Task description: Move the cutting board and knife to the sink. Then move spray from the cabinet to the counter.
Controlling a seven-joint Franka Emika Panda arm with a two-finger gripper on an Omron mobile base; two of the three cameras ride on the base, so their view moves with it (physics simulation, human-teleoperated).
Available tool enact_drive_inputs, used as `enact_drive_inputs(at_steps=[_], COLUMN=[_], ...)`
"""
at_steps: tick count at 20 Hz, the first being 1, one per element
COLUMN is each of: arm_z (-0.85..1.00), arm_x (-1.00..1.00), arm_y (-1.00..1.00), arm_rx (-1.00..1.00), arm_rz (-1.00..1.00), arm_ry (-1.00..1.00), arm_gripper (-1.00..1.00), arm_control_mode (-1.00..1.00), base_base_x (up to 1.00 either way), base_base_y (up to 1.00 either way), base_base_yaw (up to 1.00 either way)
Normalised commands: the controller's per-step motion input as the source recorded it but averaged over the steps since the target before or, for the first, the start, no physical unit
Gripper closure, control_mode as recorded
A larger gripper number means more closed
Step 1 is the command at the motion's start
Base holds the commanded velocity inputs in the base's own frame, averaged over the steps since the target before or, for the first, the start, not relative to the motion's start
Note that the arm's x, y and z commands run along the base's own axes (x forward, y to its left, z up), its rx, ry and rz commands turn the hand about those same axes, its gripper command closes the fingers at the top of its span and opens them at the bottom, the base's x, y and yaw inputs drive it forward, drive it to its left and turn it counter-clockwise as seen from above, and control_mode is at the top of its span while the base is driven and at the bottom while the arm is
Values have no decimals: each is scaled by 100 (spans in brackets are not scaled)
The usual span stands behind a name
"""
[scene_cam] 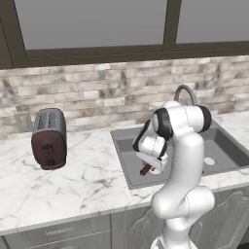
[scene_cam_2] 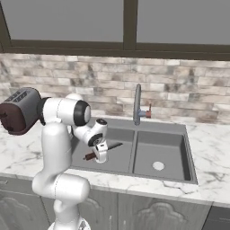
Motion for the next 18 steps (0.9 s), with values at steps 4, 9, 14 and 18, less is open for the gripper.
enact_drive_inputs(at_steps=[4,9,14,18], arm_z=[38,62,69,76], arm_x=[-1,-9,-23,-46], arm_y=[-6,-1,-6,-3], arm_rx=[0,0,0,0], arm_rz=[0,0,0,0], arm_ry=[1,0,0,0], arm_gripper=[-100,-100,-100,-100], arm_control_mode=[-100,-100,-100,-100], base_base_x=[0,0,0,0], base_base_y=[0,0,0,0], base_base_yaw=[0,0,0,0])
